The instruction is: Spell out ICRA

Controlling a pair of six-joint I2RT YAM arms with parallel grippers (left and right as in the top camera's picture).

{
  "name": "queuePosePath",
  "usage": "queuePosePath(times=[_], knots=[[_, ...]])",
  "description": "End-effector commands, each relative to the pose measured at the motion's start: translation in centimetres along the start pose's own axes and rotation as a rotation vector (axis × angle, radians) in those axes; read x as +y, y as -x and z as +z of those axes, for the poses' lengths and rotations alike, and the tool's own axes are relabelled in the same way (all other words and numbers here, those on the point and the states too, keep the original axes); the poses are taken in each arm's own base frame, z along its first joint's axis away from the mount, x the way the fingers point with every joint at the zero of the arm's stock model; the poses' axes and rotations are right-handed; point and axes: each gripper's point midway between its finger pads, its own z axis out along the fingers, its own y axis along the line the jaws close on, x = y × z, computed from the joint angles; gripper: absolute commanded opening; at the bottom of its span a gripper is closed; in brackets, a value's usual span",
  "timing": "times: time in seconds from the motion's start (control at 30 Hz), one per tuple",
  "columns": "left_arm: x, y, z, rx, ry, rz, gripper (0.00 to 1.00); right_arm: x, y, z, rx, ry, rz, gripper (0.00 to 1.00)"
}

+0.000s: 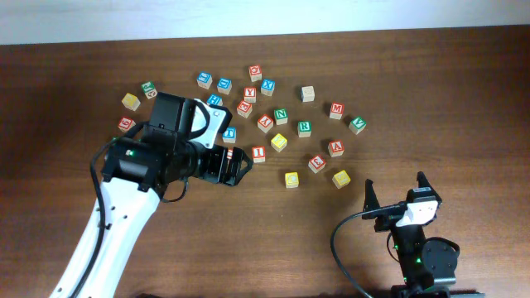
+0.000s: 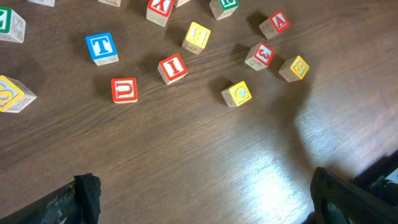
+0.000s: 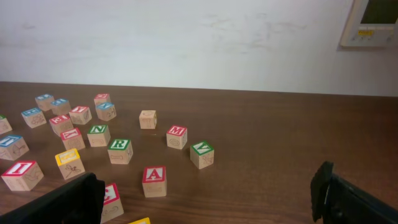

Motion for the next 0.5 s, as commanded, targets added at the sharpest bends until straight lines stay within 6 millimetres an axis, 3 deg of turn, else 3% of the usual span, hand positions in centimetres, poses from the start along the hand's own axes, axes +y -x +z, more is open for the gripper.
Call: queuePosePath(times=[0.0,0.47], knots=[[-0.45,0.36,-0.30,-0.008,-0.013,-0.007,0.99,-0.11,-0.22,-0.02,0.003,-0.004,0.002,0.98],[-0.43,-0.04,-0.30,0.007,-0.013,-0.012,0.99,-0.12,-0.22,-0.02,0.003,-0.004,0.002,0.98]])
